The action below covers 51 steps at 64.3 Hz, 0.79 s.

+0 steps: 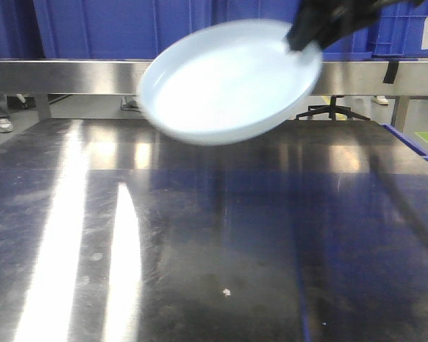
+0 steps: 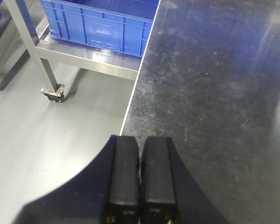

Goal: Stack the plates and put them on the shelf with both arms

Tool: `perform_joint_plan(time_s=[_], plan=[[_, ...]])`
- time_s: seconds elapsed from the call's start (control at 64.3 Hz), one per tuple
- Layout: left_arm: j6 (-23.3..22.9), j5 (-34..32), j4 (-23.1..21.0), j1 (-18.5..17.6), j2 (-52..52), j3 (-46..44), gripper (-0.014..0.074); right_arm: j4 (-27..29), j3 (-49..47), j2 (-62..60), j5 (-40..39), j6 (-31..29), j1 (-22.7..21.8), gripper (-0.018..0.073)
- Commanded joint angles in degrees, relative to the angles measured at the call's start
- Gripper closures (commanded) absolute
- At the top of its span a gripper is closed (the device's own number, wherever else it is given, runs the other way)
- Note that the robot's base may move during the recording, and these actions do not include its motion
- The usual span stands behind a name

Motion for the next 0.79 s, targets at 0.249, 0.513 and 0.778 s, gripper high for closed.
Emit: perform_joint_plan(time_s=[0.249,0.513,0.778], plan=[[-0.51,-3.33,0.71,0.22,0.1,-1.5,0.0499,-0.63,17.5,-29.17,-8.04,-0.37,-17.73,0.0508],[-0.51,-3.33,0.71,0.22,0.1,-1.5,0.0499,-0.63,30.57,-50.9,-3.84,-0.37,-26.17,0.0508],[-0.51,-3.33,0.71,0.22,0.1,-1.5,0.0499,-0.63,34.59,-58.63,-3.56,-0.37,-27.07,0.0508]])
